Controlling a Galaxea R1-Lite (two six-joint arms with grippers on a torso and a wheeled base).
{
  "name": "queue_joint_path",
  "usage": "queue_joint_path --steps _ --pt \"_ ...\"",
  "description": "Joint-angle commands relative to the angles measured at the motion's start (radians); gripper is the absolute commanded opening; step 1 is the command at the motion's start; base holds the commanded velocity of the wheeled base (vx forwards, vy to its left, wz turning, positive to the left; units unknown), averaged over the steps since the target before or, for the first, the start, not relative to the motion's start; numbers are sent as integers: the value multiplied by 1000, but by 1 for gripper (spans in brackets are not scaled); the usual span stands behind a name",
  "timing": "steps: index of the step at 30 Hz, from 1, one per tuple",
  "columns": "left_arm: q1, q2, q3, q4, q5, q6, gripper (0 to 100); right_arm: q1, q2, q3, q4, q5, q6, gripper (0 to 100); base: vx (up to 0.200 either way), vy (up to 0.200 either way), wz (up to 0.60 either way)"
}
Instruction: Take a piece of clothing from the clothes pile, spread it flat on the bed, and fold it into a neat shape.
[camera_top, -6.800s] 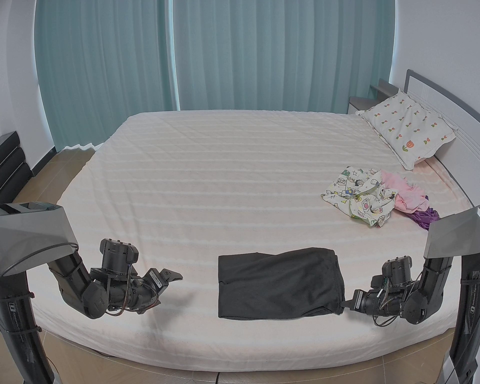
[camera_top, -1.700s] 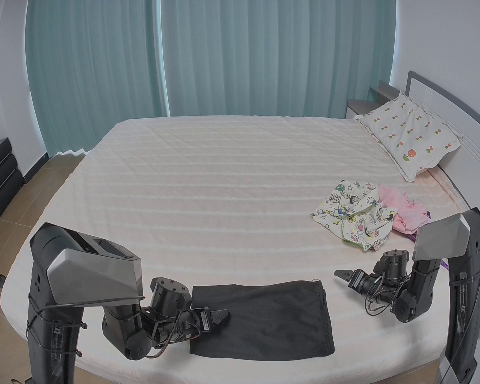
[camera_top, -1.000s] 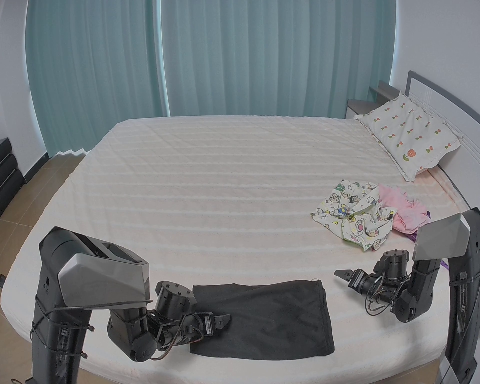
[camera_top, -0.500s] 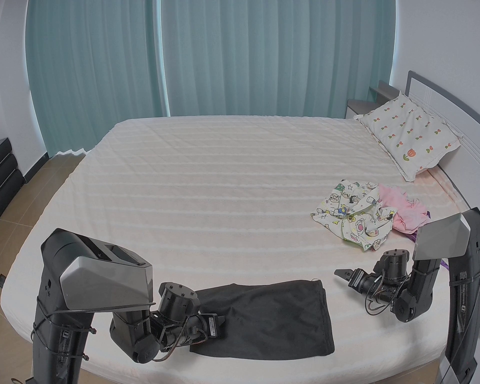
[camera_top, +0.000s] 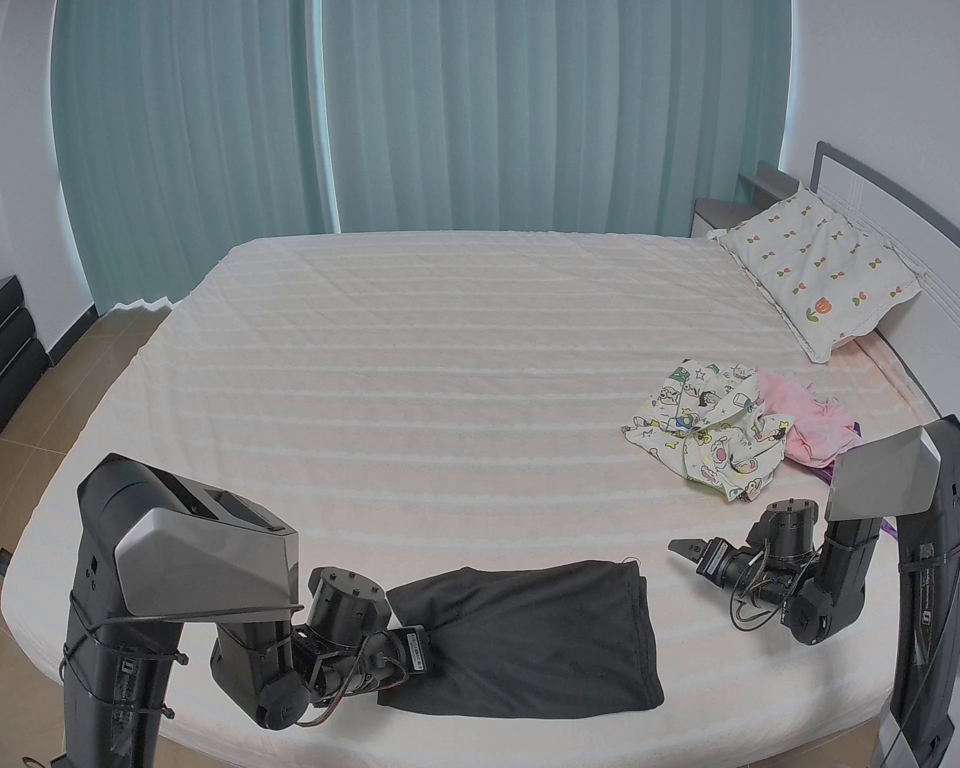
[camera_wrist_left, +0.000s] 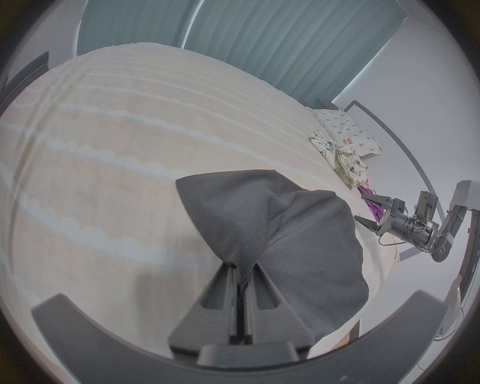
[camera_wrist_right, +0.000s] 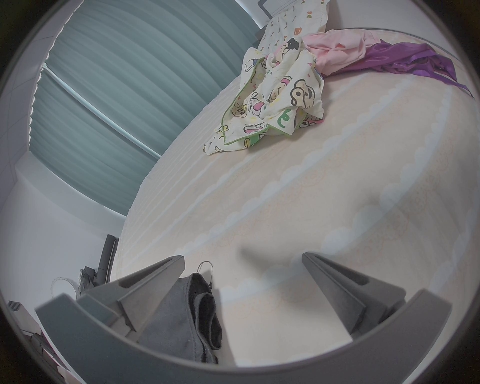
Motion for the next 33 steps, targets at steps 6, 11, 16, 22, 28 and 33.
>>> queue_joint_path --steps 6,11,16,22,28,33 --pt "46 -20 89 -79 -9 -11 0 1 2 0 0 2 0 100 0 133 0" --pt "53 -29 122 -96 -11 -11 0 1 8 -3 0 0 1 100 0 200 0" --pt "61 -43 145 -102 -12 -13 0 1 11 -4 -1 0 1 100 0 200 0" --pt "70 -49 153 -102 -12 -14 0 1 11 -4 -1 0 1 100 0 200 0" --pt "92 -57 161 -108 -14 -31 0 1 11 -3 -1 0 1 100 0 200 0" --pt "93 -57 161 -108 -15 -31 0 1 8 0 -7 -1 1 100 0 200 0"
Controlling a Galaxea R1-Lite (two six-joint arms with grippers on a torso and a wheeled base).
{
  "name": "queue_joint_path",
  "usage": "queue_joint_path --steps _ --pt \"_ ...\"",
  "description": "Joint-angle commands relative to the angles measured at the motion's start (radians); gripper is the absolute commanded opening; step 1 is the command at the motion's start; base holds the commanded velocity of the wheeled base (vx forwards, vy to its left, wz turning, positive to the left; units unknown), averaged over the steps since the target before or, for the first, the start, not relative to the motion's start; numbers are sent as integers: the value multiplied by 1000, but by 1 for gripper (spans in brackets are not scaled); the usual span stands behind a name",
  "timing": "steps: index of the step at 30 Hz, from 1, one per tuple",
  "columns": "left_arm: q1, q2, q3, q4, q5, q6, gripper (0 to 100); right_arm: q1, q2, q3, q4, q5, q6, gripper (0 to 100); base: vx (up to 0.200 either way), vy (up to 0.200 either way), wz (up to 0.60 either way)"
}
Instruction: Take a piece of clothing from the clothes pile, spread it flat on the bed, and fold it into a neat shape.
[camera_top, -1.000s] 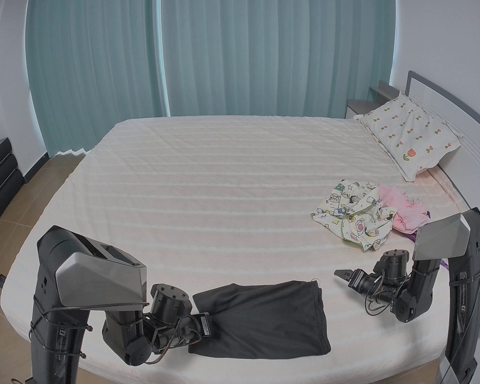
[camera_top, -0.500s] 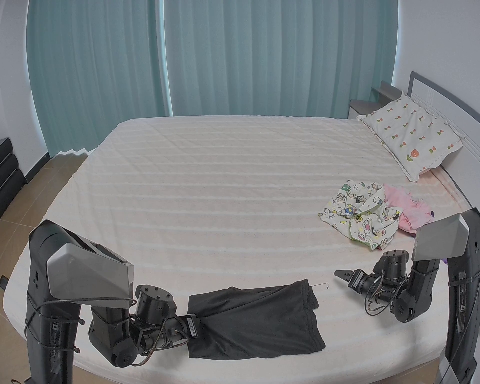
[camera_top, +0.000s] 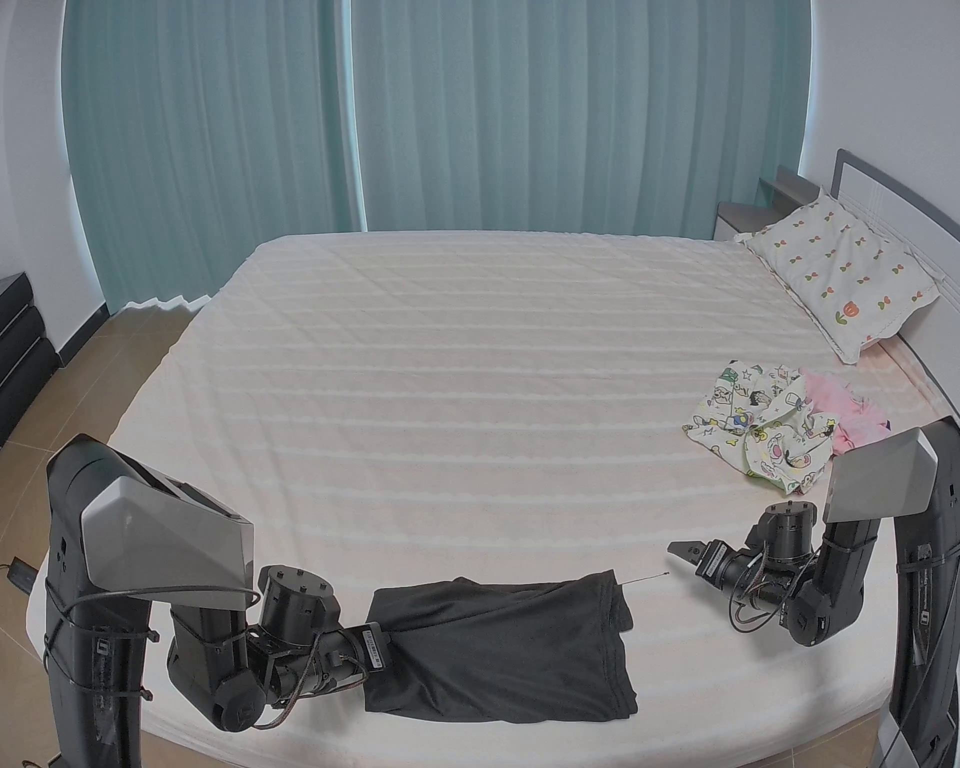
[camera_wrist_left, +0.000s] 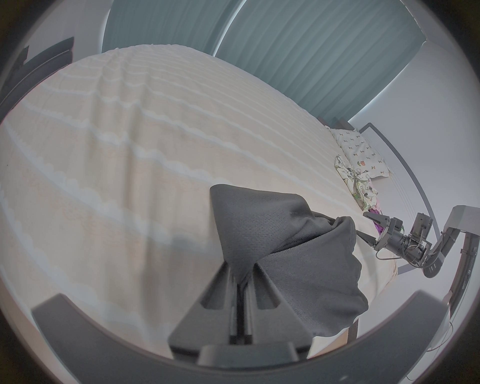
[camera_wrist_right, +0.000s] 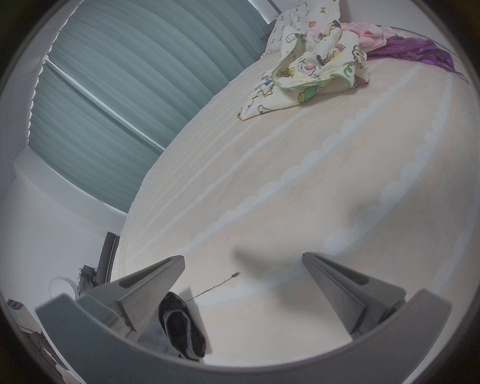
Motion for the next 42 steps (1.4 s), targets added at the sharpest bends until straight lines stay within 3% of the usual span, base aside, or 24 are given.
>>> queue_joint_path --steps 1,14,23,24,28,34,38,42 --pt "3 -1 0 0 0 0 0 0 -1 2 -8 -1 -1 100 0 200 0" --pt "10 7 -6 0 0 -1 0 0 -4 4 -14 -1 0 100 0 200 0" --pt "7 5 0 0 -22 -1 0 8 -7 13 -17 -1 0 100 0 0 0" --pt "7 5 5 0 -33 -1 100 10 -7 13 -17 -1 0 100 0 0 0" --pt "7 2 12 0 -45 -1 100 11 -8 16 -17 0 0 100 0 0 0" --pt "24 -47 40 -37 -43 -3 100 76 -39 67 -66 3 20 100 0 0 0" --pt "99 -119 60 -79 -83 -26 100 148 -48 98 -106 12 65 100 0 0 0" --pt "190 -131 48 -79 -138 -43 100 160 -45 93 -104 37 65 100 0 0 0"
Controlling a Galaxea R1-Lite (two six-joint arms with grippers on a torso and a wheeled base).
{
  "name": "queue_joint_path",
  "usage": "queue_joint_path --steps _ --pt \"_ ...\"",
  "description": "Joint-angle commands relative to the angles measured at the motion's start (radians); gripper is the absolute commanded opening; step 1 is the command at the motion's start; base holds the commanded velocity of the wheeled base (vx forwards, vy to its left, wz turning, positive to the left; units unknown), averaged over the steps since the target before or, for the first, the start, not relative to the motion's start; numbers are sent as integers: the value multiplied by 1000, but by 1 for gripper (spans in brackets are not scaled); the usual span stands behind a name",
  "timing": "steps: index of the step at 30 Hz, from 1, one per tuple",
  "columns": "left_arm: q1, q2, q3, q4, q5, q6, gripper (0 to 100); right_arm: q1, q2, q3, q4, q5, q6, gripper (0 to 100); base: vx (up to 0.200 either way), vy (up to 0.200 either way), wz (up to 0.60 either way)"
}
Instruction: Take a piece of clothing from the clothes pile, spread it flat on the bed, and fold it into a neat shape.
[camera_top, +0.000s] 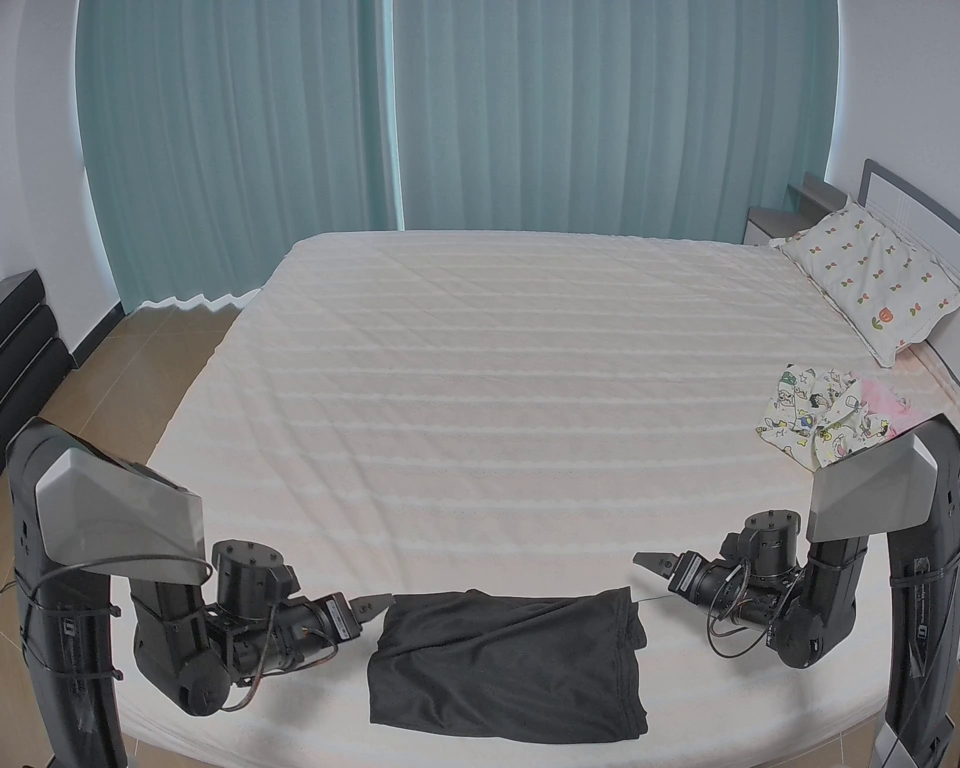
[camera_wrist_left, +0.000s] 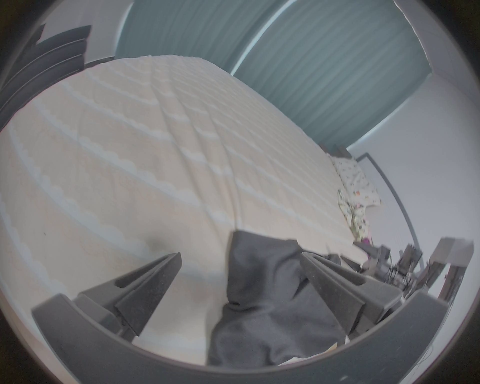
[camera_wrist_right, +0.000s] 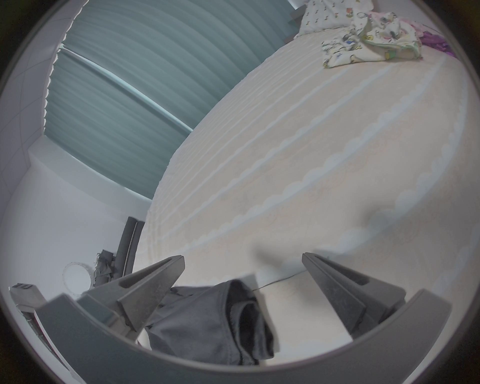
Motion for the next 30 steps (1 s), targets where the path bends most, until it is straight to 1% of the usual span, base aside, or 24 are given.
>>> queue_joint_path --steps 1,4,5,7,10,14,21,26,30 --pt "101 -50 -6 -10 -63 -14 100 35 -9 10 -6 38 6 100 0 0 0" --pt "121 -49 -18 -9 -86 -16 100 38 -12 7 -3 58 0 100 0 0 0" --pt "135 -45 -28 -6 -106 -17 100 50 -12 5 2 69 -3 100 0 0 0" --pt "134 -27 -29 -7 -121 -19 100 66 -12 5 4 72 -3 100 0 0 0" --pt "115 -4 -35 -10 -118 -17 100 92 -12 5 4 72 -3 100 0 0 0" --pt "98 1 -32 -10 -112 -17 100 90 -12 5 5 72 -3 100 0 0 0" --pt "83 5 -28 -10 -112 -17 100 78 -34 -35 8 71 0 100 -200 0 0" --pt "83 14 -34 -10 -112 -17 100 81 -43 -69 11 52 4 100 -200 0 0" --pt "83 27 -37 -12 -111 -10 100 93 -3 -108 17 38 3 100 0 0 0"
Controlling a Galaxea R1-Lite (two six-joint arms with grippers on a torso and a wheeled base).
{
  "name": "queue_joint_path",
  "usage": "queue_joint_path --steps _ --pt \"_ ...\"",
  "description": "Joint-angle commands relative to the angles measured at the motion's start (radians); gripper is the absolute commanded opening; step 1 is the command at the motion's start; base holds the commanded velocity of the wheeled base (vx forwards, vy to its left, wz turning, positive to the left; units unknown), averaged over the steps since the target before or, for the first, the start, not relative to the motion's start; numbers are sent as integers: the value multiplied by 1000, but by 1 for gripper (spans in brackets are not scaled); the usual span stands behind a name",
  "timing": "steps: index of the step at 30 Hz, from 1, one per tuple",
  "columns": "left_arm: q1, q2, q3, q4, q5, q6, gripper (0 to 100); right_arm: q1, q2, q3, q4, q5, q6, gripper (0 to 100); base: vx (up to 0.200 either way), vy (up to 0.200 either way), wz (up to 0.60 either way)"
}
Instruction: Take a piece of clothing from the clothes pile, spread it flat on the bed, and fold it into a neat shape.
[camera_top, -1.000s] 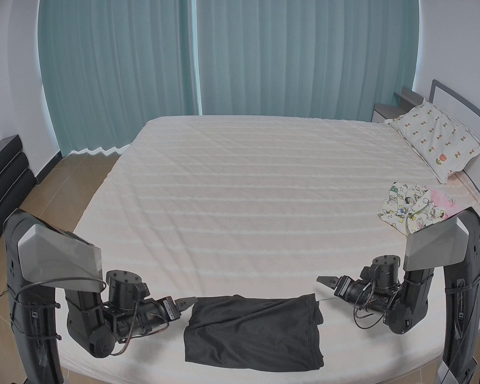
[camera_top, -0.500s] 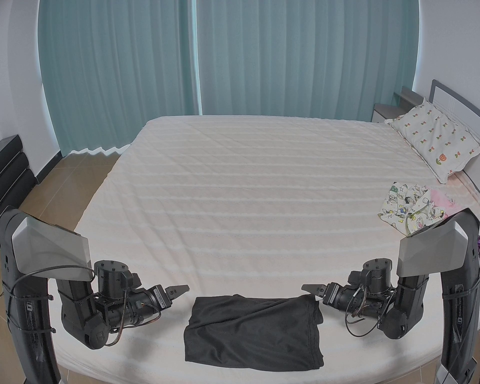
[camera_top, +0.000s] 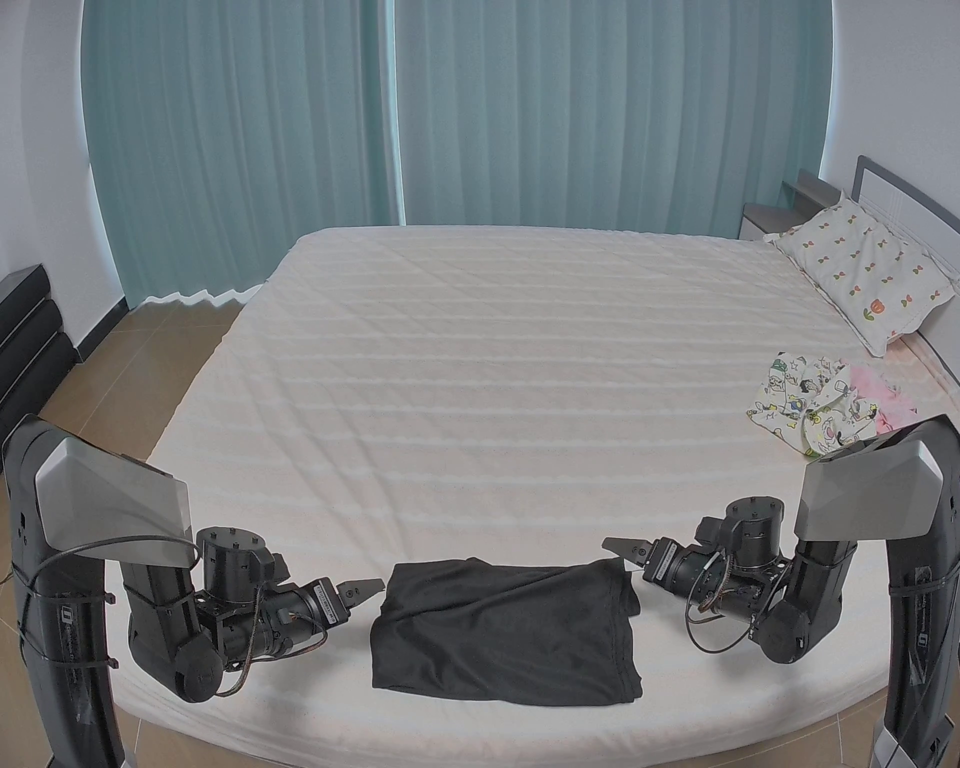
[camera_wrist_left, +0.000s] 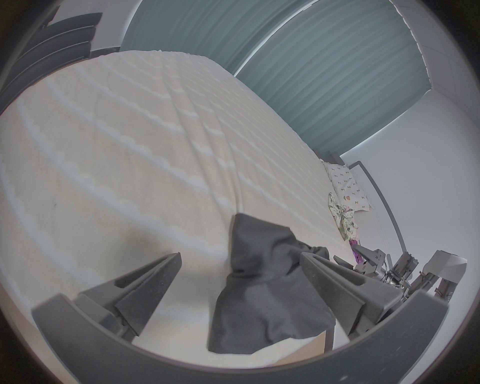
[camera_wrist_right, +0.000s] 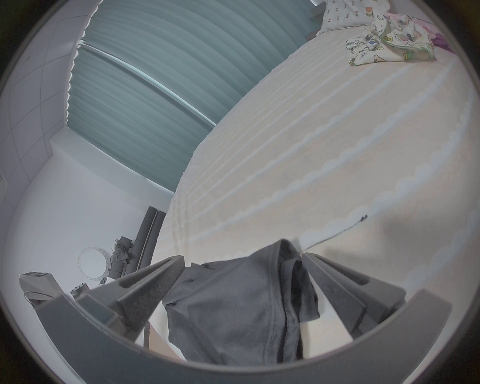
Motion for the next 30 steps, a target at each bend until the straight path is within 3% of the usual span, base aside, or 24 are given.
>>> queue_joint_path --steps 1,6,28,29,30 --pt "0 21 -5 -2 2 4 100 10 51 -72 27 -35 -3 100 0 0 0" --pt "0 18 -4 -2 2 4 100 16 75 -153 94 -81 -4 100 0 0 0" --pt "1 18 -12 -2 2 2 100 45 158 -335 183 -132 -36 100 0 0 0" --pt "3 18 -13 -2 2 2 100 47 160 -339 186 -146 -41 0 0 0 0" --pt "4 18 -13 -2 3 2 100 47 161 -339 186 -160 -43 0 0 0 0"
